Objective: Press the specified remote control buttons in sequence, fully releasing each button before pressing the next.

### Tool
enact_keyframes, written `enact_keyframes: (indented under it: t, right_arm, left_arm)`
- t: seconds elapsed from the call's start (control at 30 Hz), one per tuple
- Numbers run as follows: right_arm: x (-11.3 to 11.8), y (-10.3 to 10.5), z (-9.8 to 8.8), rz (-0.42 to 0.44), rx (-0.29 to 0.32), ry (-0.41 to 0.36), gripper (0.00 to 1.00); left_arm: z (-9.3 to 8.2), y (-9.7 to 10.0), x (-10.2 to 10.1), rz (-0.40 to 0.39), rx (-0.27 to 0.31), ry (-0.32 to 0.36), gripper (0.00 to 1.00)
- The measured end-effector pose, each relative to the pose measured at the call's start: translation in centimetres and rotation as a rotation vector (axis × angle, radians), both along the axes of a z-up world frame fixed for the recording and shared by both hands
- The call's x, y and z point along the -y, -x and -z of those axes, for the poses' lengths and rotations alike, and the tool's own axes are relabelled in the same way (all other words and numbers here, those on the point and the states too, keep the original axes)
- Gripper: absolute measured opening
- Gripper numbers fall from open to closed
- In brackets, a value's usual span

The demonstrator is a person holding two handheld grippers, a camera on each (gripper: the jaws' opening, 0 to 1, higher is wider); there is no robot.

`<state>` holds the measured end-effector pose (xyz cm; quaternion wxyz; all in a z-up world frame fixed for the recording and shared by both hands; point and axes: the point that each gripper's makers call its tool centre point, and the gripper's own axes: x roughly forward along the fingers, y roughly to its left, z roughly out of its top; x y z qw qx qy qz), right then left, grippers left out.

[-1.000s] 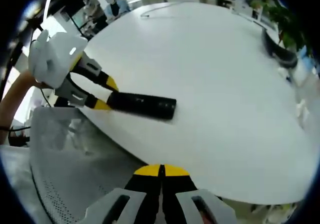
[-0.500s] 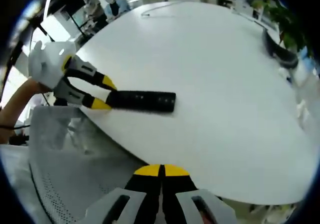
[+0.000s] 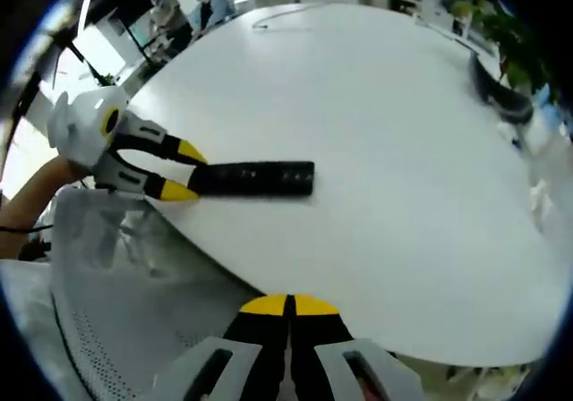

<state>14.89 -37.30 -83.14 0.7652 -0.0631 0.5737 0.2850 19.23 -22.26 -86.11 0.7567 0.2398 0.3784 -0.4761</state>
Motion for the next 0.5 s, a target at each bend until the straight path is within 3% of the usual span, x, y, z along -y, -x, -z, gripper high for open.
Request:
enact_keyframes:
  t: [0.5]
  right_arm:
    - [0.0,0.2,0.2,-0.01,-0.008,0.006,0.0]
  left_arm:
    - [0.0,1.8,1.1,0.02,0.008,0.027,0.24]
